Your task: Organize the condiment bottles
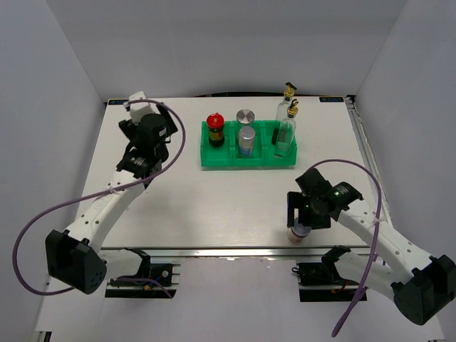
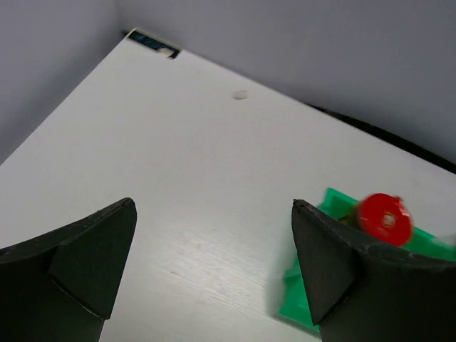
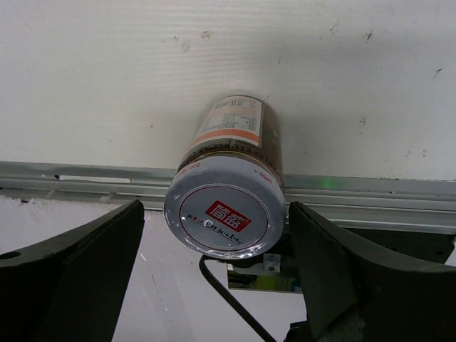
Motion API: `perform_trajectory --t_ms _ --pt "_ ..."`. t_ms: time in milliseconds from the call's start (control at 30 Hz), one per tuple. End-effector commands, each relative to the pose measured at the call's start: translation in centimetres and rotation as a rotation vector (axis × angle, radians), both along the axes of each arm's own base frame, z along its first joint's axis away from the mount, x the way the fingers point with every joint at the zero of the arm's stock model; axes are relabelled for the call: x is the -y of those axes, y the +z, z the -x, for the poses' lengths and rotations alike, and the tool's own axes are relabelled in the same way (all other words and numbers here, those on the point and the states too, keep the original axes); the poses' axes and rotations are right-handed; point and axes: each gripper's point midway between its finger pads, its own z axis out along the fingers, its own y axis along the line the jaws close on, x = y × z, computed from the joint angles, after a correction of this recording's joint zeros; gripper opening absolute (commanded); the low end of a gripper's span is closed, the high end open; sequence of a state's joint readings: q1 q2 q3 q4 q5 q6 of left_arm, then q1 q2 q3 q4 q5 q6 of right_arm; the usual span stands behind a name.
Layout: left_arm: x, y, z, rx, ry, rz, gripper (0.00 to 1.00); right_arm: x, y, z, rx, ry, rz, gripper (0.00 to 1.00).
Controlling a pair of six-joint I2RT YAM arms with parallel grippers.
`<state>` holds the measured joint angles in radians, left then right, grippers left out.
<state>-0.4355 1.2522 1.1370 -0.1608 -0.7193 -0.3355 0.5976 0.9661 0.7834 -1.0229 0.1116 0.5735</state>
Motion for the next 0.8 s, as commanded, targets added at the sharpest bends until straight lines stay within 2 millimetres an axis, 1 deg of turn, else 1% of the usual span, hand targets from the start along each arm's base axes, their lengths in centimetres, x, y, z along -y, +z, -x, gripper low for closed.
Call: perform_trajectory --t_ms 0,33,67,100,133,233,267,367,400,433,500,533,567,600,633,700,767 --pt "-4.0 -4.8 0.8 -0.078 0.167 0.026 0.98 -0.3 -0.4 0.9 -0.05 0.001 -0.014 0.85" --pt "-4.4 -5.0 1.1 -0.078 0.177 0.034 0.98 -0.2 -0.5 0.9 -0.054 -0.001 -0.01 0.84" --pt "-4.5 -5.6 1.2 -0.086 0.174 0.044 0.98 -0.1 -0.5 0.9 -0.057 -0.005 0.0 0.83" --pt "-4.6 -5.5 1.1 -0.081 0.17 0.052 0.98 0.0 -0.5 0.9 -0.059 -0.008 0.008 0.81" --pt "-4.8 -5.5 1.1 -0.076 0.17 0.057 0.98 0.1 -0.4 0.8 -0.056 -0.013 0.014 0.73" --pt "-5.1 -4.9 1.3 -0.063 0.17 0.062 0.98 0.5 -0.3 1.1 -0.074 -0.025 0.036 0.59" --pt "-5.3 -4.7 1.4 -0.059 0.174 0.062 0.98 0.6 -0.3 1.1 -0.077 -0.028 0.045 0.58" --pt "-5.8 -4.6 1.7 -0.05 0.182 0.066 0.98 1.1 -0.5 1.3 -0.097 -0.034 0.073 0.45" --pt "-6.0 -4.7 1.9 -0.047 0.184 0.068 0.98 1.0 -0.4 1.3 -0.094 -0.033 0.071 0.33" --pt "-6.2 -4.8 2.0 -0.051 0.185 0.066 0.98 0.7 -0.2 0.9 -0.078 -0.029 0.06 0.28" --pt "-6.6 -4.9 2.2 -0.052 0.195 0.068 0.98 0.0 0.8 0.0 -0.04 0.003 0.029 0.23" --pt "-6.7 -5.3 2.3 -0.06 0.199 0.066 0.98 -0.7 1.4 -0.2 -0.029 0.028 0.0 0.17" --pt "-6.8 -5.3 2.4 -0.058 0.201 0.07 0.98 -1.5 2.1 -1.0 0.009 0.055 -0.032 0.15" --pt "-7.1 -5.2 2.5 -0.052 0.204 0.074 0.98 -2.4 3.5 -1.8 0.059 0.106 -0.062 0.13" --pt "-6.8 -5.3 2.4 -0.05 0.189 0.082 0.98 -3.0 4.2 -2.3 0.087 0.137 -0.08 0.12" --pt "-6.7 -5.4 2.4 -0.046 0.174 0.09 0.98 -5.4 6.1 -3.5 0.177 0.235 -0.142 0.1" --pt "-6.6 -5.6 2.5 -0.05 0.165 0.091 0.98 -7.5 7.5 -4.0 0.227 0.3 -0.191 0.09"
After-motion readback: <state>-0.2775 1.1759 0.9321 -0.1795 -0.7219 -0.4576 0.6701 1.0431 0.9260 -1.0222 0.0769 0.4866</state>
